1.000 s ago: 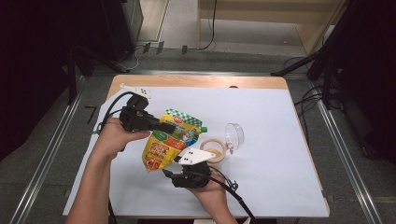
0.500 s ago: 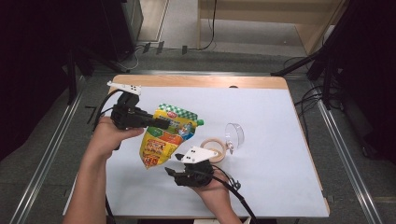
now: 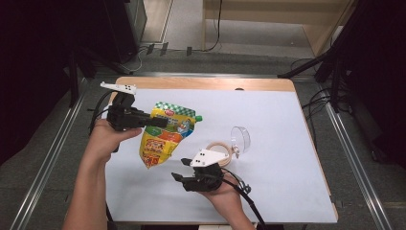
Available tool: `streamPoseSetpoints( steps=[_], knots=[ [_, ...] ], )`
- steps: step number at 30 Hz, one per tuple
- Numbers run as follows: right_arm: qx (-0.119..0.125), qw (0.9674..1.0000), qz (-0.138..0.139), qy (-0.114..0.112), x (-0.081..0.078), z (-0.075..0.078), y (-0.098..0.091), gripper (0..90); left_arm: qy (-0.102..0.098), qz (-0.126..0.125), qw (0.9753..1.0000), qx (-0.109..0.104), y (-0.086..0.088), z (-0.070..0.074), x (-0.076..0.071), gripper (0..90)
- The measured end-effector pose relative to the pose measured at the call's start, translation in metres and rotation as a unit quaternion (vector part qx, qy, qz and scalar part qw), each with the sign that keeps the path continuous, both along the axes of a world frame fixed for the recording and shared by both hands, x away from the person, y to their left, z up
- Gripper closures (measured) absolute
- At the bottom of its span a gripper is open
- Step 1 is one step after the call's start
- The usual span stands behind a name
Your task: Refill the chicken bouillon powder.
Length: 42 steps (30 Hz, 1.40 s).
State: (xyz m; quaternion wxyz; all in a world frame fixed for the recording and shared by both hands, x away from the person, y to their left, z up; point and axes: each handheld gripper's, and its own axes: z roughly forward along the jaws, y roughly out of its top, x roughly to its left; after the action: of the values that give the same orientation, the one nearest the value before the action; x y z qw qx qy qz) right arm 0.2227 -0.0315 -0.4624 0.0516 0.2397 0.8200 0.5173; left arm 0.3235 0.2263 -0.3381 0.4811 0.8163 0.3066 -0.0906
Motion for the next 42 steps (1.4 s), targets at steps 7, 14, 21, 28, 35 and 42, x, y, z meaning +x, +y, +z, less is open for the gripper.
streamPoseSetpoints(
  steps=[7,14,21,28,35,42],
  knots=[
    [0.007,0.9997,0.021,0.011,0.001,0.003,-0.006,45.7,-0.007,0.017,0.9998,0.000,0.003,-0.004,0.004,89.5],
    [0.006,0.9993,0.032,0.019,0.001,0.004,-0.015,45.3,-0.006,0.037,0.9993,-0.003,0.003,-0.013,0.012,89.1],
    [0.010,0.9987,0.044,0.024,0.000,0.006,-0.023,45.3,-0.013,0.054,0.9985,-0.003,0.001,-0.017,0.016,89.8],
    [0.009,0.9985,0.047,0.027,-0.002,0.003,-0.035,45.0,-0.017,0.067,0.9976,-0.007,-0.003,-0.021,0.025,89.7],
    [0.011,0.9984,0.049,0.026,-0.003,0.001,-0.042,45.0,-0.015,0.084,0.9964,0.000,-0.011,-0.028,0.034,89.7],
    [0.020,0.9981,0.050,0.030,-0.004,-0.001,-0.046,45.0,-0.022,0.085,0.9962,0.000,-0.022,-0.031,0.041,89.8]
  ],
)
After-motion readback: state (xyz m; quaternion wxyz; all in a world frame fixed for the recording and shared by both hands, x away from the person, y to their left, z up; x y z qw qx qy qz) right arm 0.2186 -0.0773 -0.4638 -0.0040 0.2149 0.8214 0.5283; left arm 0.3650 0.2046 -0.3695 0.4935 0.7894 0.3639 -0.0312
